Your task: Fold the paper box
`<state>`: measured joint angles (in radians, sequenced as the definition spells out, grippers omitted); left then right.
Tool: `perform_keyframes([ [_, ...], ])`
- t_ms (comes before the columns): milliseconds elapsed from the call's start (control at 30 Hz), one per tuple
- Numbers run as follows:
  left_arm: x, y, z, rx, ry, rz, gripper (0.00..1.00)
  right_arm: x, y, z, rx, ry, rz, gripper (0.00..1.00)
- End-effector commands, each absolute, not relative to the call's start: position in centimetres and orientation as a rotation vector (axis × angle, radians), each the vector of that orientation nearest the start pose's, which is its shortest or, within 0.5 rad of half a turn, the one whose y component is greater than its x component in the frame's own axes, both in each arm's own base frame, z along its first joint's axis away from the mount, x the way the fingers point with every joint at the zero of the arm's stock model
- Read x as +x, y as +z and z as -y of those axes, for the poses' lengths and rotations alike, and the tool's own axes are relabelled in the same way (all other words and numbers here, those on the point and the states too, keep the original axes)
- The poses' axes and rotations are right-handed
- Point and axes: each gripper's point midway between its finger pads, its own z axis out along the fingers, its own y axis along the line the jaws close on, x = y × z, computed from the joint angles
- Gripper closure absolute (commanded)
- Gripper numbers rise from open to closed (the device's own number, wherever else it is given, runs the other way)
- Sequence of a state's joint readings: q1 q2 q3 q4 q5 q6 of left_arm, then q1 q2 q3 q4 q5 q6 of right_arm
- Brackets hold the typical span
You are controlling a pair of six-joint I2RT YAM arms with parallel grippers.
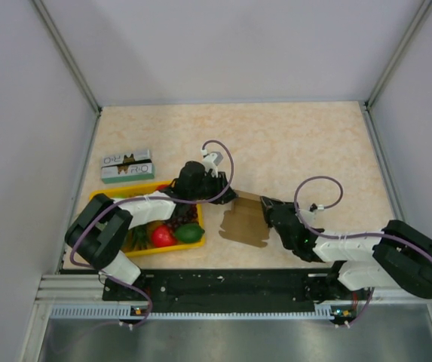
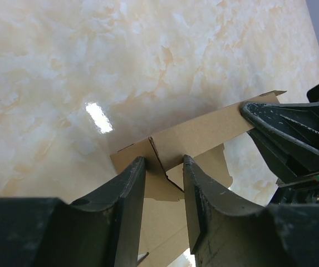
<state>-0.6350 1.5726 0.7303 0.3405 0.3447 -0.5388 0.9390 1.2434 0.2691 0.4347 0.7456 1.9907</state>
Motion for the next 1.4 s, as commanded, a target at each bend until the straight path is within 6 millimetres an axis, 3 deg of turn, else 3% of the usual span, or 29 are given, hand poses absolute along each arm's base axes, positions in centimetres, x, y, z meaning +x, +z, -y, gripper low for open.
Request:
perform_keyframes([
  [0,28.4,8.7,30.2,0.355,-0.988,-2.200,0.61,28.0,11.5,-21.4,1.445,1.174,-1.482,0.98],
  [200,28.3,9.8,30.2,0.402,-0.996,-2.132,0.46,27.9,10.9,-19.9,1.417,1.138,-1.523,1.00],
  [433,28.2,14.6,28.5,0.403,-0.945,-1.984,0.38,27.7,10.9,-16.3,1.317,1.091,-1.520,1.00],
  [467,28.3,14.5,27.8,0.373,-0.912,-1.999,0.37,27.7,11.4,-15.9,1.282,1.091,-1.519,1.00],
  [533,29.0,15.0,26.9,0.325,-0.864,-1.981,0.40,28.1,11.4,-14.9,1.267,1.090,-1.527,1.00],
  [600,29.7,14.6,27.0,0.317,-0.841,-1.980,0.53,28.4,11.7,-14.0,1.211,1.090,-1.535,1.00],
  [633,29.8,13.1,27.3,0.366,-0.824,-2.018,0.58,28.5,11.8,-13.9,1.191,1.092,-1.542,1.00],
  [667,30.3,13.8,28.3,0.403,-0.835,-2.008,0.65,28.9,12.3,-13.7,1.153,1.089,-1.546,1.00],
  [700,30.3,12.8,28.4,0.434,-0.808,-2.046,0.69,28.9,12.3,-14.1,1.127,1.118,-1.572,1.00],
  [733,30.2,11.3,29.3,0.473,-0.793,-2.067,0.69,29.1,12.3,-13.4,1.126,1.111,-1.561,1.00],
  [833,29.8,10.1,31.2,0.570,-0.740,-2.003,0.69,29.4,13.0,-13.1,1.091,1.138,-1.538,1.00],
  [1033,30.0,9.8,33.8,0.615,-0.695,-1.903,0.60,29.2,12.9,-12.8,1.103,1.159,-1.515,1.00],
  [1200,31.3,9.5,34.9,0.624,-0.677,-1.879,0.66,29.2,12.7,-13.2,1.115,1.197,-1.511,1.00],
  [1367,30.5,10.3,36.2,0.658,-0.758,-1.821,0.67,29.3,12.3,-13.2,1.150,1.197,-1.515,1.00],
])
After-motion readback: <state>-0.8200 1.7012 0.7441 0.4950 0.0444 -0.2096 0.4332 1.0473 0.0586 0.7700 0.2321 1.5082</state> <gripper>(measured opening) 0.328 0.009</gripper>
